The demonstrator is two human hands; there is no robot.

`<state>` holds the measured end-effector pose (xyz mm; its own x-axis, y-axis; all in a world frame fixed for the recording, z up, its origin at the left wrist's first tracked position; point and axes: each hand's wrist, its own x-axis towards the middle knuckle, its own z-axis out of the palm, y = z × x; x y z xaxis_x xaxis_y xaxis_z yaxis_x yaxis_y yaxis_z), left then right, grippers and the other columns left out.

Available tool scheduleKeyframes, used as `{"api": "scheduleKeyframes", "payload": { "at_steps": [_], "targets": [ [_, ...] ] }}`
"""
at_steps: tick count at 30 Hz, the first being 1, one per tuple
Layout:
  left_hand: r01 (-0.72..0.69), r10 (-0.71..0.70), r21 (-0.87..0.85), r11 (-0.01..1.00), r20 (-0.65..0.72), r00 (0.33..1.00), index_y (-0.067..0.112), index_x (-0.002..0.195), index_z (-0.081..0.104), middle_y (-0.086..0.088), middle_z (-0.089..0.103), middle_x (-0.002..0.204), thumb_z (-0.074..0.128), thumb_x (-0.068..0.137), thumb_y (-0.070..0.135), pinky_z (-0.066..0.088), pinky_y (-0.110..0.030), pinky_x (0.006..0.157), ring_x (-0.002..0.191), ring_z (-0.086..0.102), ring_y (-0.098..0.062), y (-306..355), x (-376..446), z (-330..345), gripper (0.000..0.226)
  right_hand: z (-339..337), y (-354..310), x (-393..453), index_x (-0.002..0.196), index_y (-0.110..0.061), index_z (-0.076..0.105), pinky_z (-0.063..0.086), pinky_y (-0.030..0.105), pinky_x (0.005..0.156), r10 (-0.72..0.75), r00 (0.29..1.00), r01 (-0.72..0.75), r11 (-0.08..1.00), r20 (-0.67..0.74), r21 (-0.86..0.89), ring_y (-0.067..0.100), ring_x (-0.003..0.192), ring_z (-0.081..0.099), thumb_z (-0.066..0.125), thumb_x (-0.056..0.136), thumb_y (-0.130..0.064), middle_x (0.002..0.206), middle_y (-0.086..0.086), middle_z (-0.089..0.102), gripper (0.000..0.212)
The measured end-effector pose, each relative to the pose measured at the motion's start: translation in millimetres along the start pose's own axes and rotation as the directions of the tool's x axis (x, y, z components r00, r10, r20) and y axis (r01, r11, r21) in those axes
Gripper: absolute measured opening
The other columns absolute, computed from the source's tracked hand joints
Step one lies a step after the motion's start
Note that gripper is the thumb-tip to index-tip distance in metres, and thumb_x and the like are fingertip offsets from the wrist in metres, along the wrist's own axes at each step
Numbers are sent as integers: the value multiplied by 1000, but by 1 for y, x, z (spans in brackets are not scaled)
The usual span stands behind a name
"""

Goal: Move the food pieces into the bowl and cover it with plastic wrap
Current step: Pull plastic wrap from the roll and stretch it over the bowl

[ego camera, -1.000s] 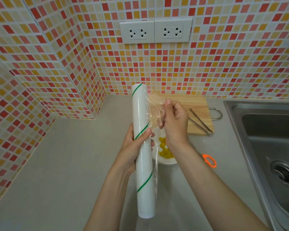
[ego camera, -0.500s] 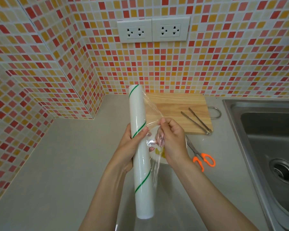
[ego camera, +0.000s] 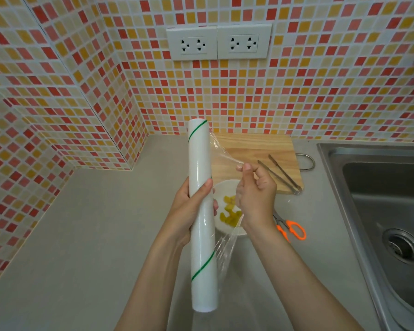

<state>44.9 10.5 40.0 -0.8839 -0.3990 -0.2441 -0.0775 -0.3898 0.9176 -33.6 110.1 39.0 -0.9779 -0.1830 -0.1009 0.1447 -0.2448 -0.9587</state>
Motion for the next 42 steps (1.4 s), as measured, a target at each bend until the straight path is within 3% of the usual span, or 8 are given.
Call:
{"api": "scheduleKeyframes", "payload": {
  "at_steps": [6, 14, 21, 27, 31, 34, 38, 42],
  "targets": [
    [63, -42, -257, 964, 87, 995, 11, 106, 54, -2, 67, 77, 65, 80, 36, 48, -23, 46, 49, 54, -14, -5, -1, 5, 37, 0, -6, 2, 73, -13, 57, 16, 13, 33, 226, 971, -235, 961, 79, 148, 5, 29, 18, 46, 97, -19, 36, -7, 29, 28],
    [58, -55, -90, 994, 29, 998, 12, 114, 52, -4, 67, 83, 71, 68, 27, 60, -36, 61, 70, 69, -22, -8, -1, -4, 52, -11, -22, 3, 72, -17, 60, 23, 15, 36, -87, 995, 89, 995, -51, 34, 2, 35, 26, 47, 96, -16, 38, -9, 32, 28],
    [51, -51, -37, 998, 1, 999, 12, 110, 53, -8, 72, 97, 71, 69, 36, 50, -30, 54, 56, 59, -16, -6, 2, -13, 51, -24, -15, 18, 71, -26, 61, 28, 21, 44, -150, 988, 142, 968, -23, -206, 5, 36, 30, 49, 95, -19, 52, 18, 48, 28],
    [60, -60, -65, 996, 4, 998, 23, 115, 50, -5, 63, 82, 71, 67, 34, 56, -31, 56, 68, 69, -23, -7, 10, -15, 53, -42, -3, 28, 78, -18, 66, 39, 18, 52, -235, 970, 189, 886, -60, -424, 26, 54, 48, 50, 93, -18, 68, 11, 63, 22],
    [6, -3, 73, 997, -38, 999, 44, 133, 40, 0, 67, 83, 67, 80, 34, 52, -27, 48, 55, 64, -19, -14, 15, -17, 60, -55, 7, 37, 78, -15, 65, 34, 10, 48, -263, 963, 194, 842, -68, -503, 4, 48, 47, 51, 92, -14, 71, -3, 63, 20],
    [-43, 67, 211, 976, -108, 992, 52, 141, 23, 6, 68, 109, 52, 92, 39, 53, -21, 58, 78, 68, -4, -23, 25, -20, 58, -64, 20, 40, 79, -11, 66, 34, 8, 46, -250, 964, 161, 824, -92, -543, 0, 43, 48, 51, 91, -12, 60, -8, 57, 20],
    [-67, 156, 460, 885, -157, 975, 44, 147, 12, 32, 25, 138, 39, 98, 38, 30, -12, 97, 123, 34, 9, -36, 39, -27, 56, -71, 30, 52, 83, -10, 69, 38, 13, 56, -233, 965, 117, 793, -121, -598, 6, 59, 55, 51, 91, -12, 73, -5, 63, 19],
    [-26, 164, 636, 771, -159, 974, 45, 147, 7, 33, 24, 130, 34, 98, 41, 20, -13, 96, 116, 31, 5, -44, 49, -32, 56, -76, 41, 63, 85, -9, 70, 33, 24, 64, -194, 969, 57, 775, -151, -630, 16, 75, 56, 50, 89, -9, 79, -3, 64, 20]
  ]
}}
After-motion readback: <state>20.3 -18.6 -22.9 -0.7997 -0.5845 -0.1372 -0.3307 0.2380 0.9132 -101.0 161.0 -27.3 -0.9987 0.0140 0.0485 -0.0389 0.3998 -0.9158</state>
